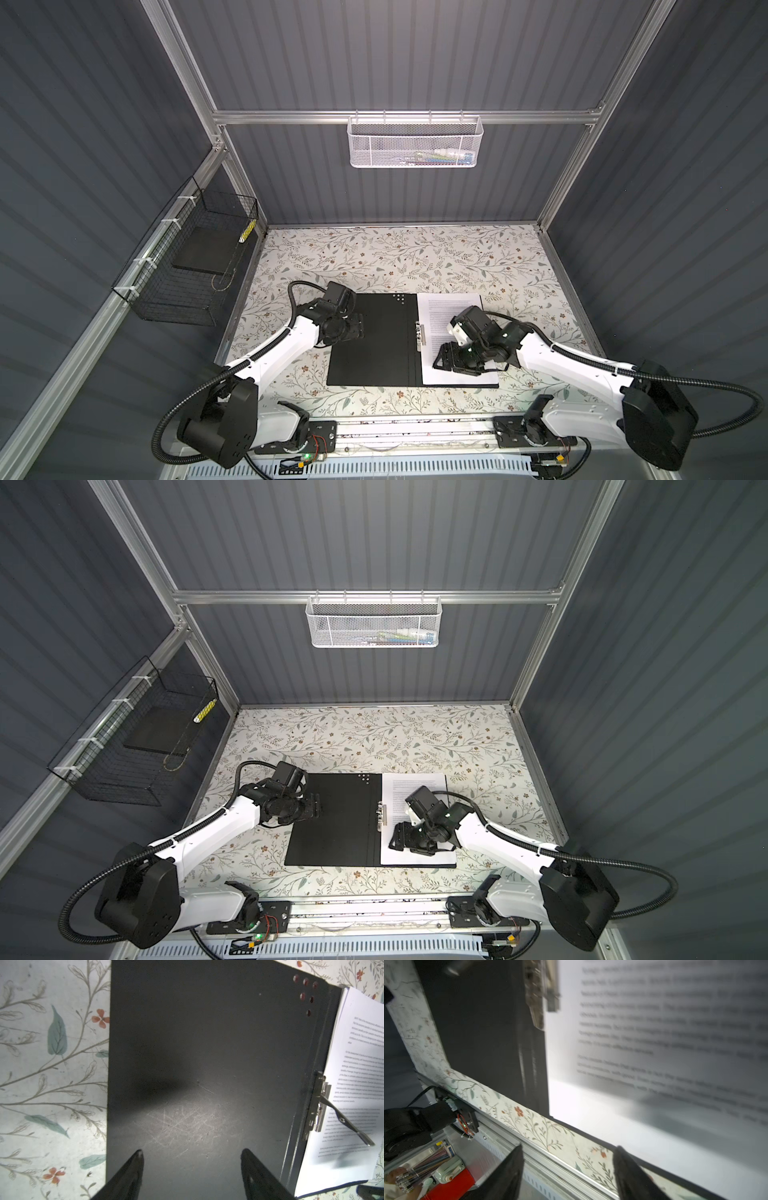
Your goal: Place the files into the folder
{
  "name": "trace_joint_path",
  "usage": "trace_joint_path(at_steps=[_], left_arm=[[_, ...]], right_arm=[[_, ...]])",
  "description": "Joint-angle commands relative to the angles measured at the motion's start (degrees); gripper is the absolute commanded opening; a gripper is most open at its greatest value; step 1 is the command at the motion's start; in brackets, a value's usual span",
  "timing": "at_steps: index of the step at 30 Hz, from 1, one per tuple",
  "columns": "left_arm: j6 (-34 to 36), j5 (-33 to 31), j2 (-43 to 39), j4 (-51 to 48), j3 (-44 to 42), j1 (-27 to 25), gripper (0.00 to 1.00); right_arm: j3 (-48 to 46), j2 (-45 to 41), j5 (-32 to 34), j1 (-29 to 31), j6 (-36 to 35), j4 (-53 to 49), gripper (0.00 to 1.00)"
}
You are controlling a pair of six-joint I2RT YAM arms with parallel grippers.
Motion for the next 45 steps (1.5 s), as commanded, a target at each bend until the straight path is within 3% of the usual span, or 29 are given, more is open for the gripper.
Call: trace_joint_path(at_steps=[1,4,9,21,29,39,45], left_arm=[[1.47,0.07,1.42,-1.26,1.63,0.45,0.75],[1.45,-0.17,1.99,-0.98,1.66,0.4,0.75],[1.22,-0.53,2.43,-1.05,1.77,0.53,0.75],[0.86,-2.2,2.2,-1.88,1.75,0.77,0.75],[0.24,-1.86,3.04,-1.34,1.81,0.93,0.74],[0.16,-0.7,4.03,-0.67,3.73,1.03,0.74],[-0.19,2.47,6.74,1.52,6.94,1.02,0.74]], right_arm=[[-2.22,-0.12,0.49,1.52,4.16,-1.88,0.29],[-3.18,1.05,0.53,4.23,5.39,-1.79,0.07],[-4.15,4.02,0.68,6.03,6.09,-1.78,0.0],[-1.6,11.75,10.53,6.13,8.2,-1.4,0.0],[2.54,17.77,13.74,1.48,4.37,0.79,0.0],[8.32,22.84,14.14,-5.62,-2.94,0.65,0.0],[11.88,17.81,12.8,-7.3,-5.11,-4.07,0.06]])
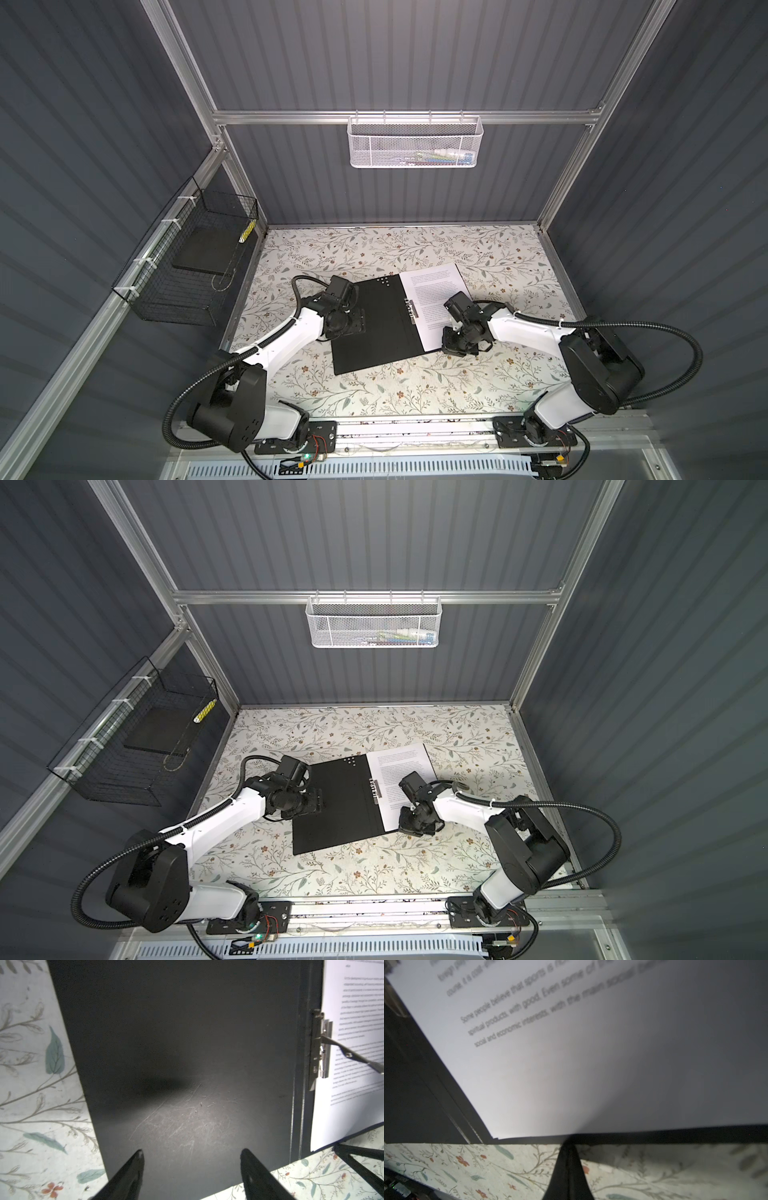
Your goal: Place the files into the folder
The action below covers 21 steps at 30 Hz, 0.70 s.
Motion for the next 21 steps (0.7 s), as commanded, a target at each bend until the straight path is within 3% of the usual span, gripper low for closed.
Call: trace_joint_path(at_steps=[1,8,21], left_arm=[[-0.63,2.48,2.39,1.45,3.12,0.52,0.74],[-3.51,3.37,9.5,7.19,6.48,0.51,0.72],[-4.85,0.48,14.24,10.96,2.04,0.52,0.7]], right_arm=[[2.53,-3.47,1.12,-0.03,-2.44,-6.17,0.09],[10.52,-5.35,-5.93,1.57,2.67,-2.17,0.35],[25.53,10.49,-8.01,-0.37,14.28,3.09,0.25]])
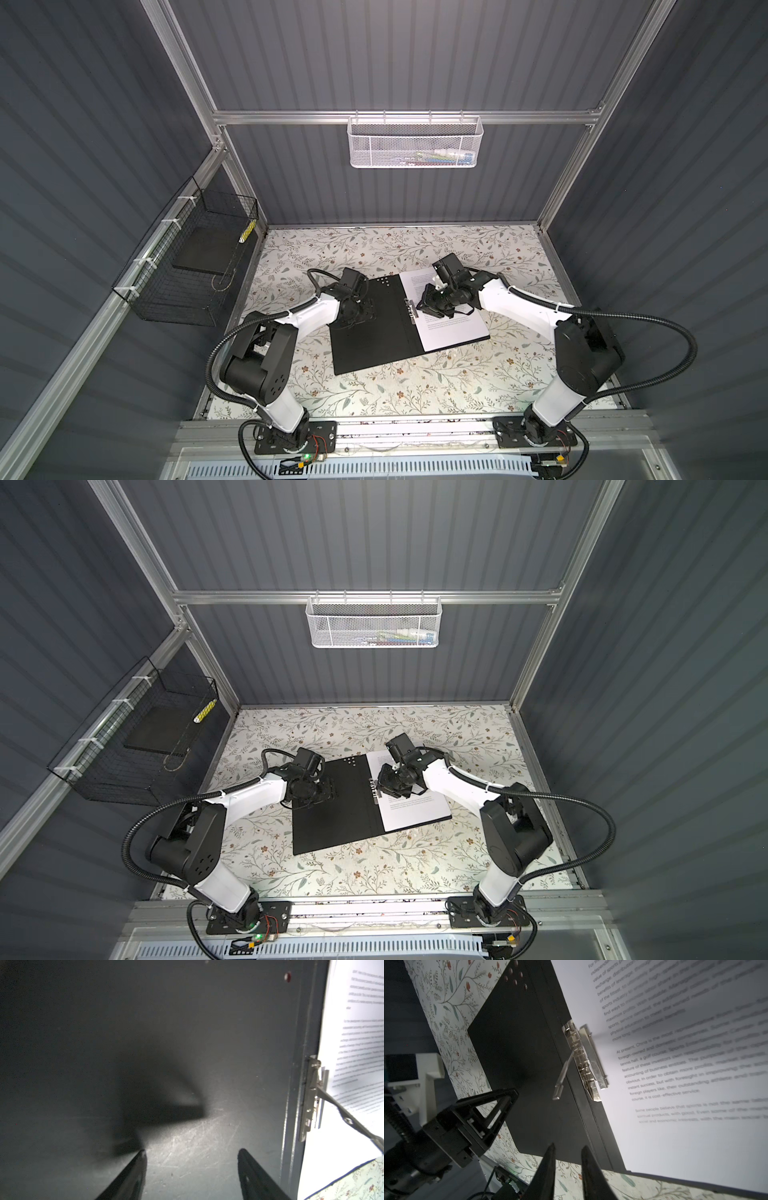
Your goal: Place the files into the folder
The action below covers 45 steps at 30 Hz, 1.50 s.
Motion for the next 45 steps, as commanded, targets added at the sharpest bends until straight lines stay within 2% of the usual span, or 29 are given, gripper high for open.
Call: trace_joint_path(at_steps=[1,3,16,45], left_arm=[[-0.79,-1.56,-0.13,0.41,-2.63,0.43,0.7],[-0.79,-1.79,-0.3,1.03,-3.9,0.36,0.7],[-0.53,-2.22,0.56,1.7,-6.02,0.4,0.7],[-0.46,-1.52,0.88,1.79,-5.89,0.36,0.7]], right_arm=[[2.11,2.03,-1.11,-0.13,4.03,0.41,0.25],[2.43,3.21,-3.35,-0.28,5.09,1.96,0.25],[6.6,8.44,-3.54,-0.7,6.53,1.17,0.22],[6.61,10.73,-5.28,-1.4,7.35,2.32,0.11]])
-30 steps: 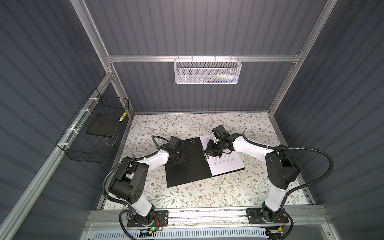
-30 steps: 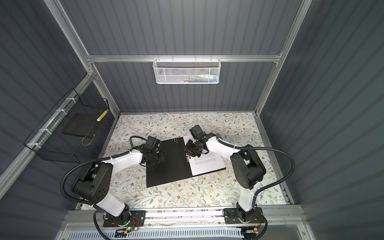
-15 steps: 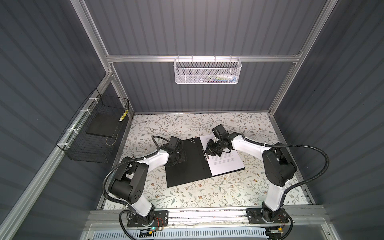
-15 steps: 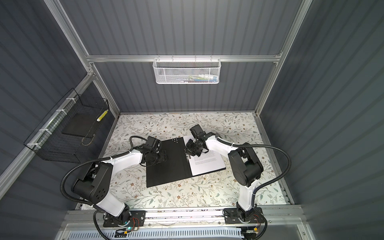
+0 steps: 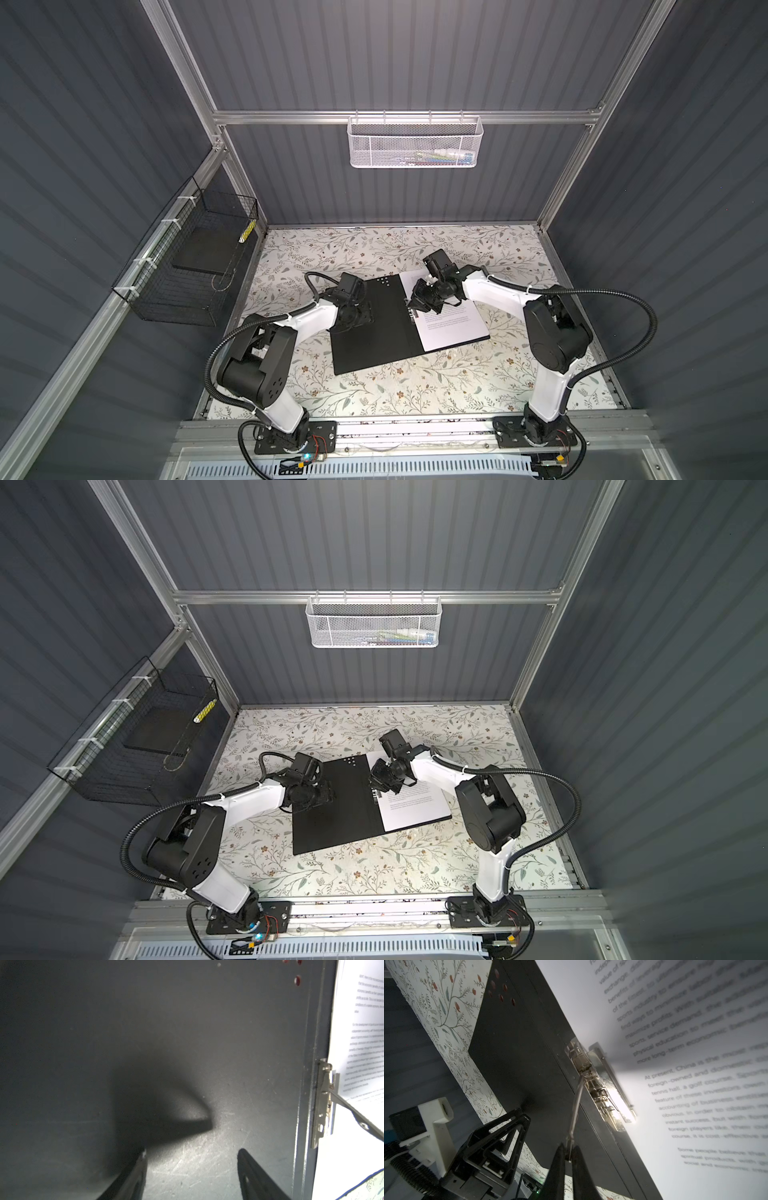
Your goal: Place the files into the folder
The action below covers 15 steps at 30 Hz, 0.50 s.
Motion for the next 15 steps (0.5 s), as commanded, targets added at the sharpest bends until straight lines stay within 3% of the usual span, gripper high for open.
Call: trace_joint_path(at_steps=[1,10,15], left_arm=[[-0.44,-0.25,2.04,-2.91,-2.22,0.27,0.7],[-0.96,-0.58,3.4,-3.41,-1.9,0.32,0.69],[-2.53,-3.38,4.39,-5.42,-1.02,0.36,0.68]], right_arm=[[0.54,0.95,-0.29,-0.23,0.43,0.16,0.11],[-4.12,-0.46,-0.07,-0.42,3.69,4.48,0.0],[-9.78,-2.0,0.22,-0.51,6.17,8.71,0.0]])
